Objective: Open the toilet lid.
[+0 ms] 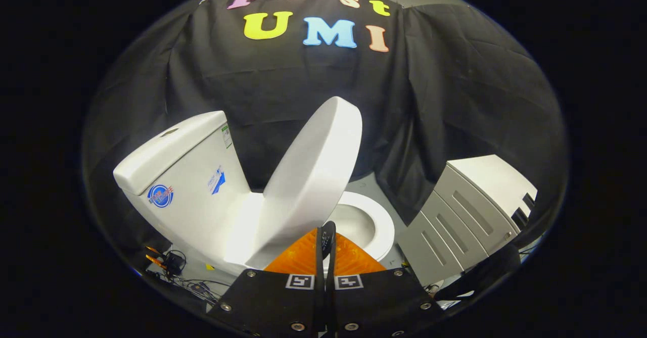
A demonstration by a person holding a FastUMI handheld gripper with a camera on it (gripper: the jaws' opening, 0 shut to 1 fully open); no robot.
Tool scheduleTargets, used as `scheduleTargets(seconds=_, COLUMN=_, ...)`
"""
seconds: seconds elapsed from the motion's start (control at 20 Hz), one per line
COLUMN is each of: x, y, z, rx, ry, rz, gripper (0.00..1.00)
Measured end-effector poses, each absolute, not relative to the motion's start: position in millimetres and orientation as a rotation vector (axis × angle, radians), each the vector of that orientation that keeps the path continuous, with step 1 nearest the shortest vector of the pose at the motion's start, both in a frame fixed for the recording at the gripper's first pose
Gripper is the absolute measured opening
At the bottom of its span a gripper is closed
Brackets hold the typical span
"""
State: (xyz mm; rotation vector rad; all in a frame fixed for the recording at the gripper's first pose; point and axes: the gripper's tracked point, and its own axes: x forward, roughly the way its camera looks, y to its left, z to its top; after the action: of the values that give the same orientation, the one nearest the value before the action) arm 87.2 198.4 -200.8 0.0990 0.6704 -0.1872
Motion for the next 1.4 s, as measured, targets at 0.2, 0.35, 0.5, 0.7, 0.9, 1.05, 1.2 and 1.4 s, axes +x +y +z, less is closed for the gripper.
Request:
scheduleTargets(seconds=0.2, x=93.0, y=222.3, z=-186.0, rx=0.055, ry=0.629, rz=-0.175, gripper=0.0)
scheduleTargets(seconds=0.35, x=95.6, y=242.2, z=-176.0, rx=0.015, ry=0.594, rz=-0.147, gripper=0.0)
scheduleTargets(seconds=0.5, x=100.7, y=260.7, z=-167.4, rx=-0.026, ry=0.577, rz=-0.118, gripper=0.0)
scheduleTargets(seconds=0.7, x=105.4, y=286.4, z=-158.2, rx=-0.046, ry=0.559, rz=-0.076, gripper=0.0)
scheduleTargets(seconds=0.9, x=109.9, y=306.7, z=-152.4, rx=-0.059, ry=0.552, rz=-0.039, gripper=0.0)
scheduleTargets(seconds=1.05, x=110.2, y=320.0, z=-149.4, rx=-0.039, ry=0.551, rz=-0.023, gripper=0.0)
scheduleTargets(seconds=1.2, x=114.0, y=333.9, z=-145.4, rx=-0.033, ry=0.543, rz=-0.001, gripper=0.0)
scheduleTargets(seconds=1.4, x=115.7, y=355.4, z=-144.3, rx=-0.055, ry=0.534, rz=0.025, gripper=0.0)
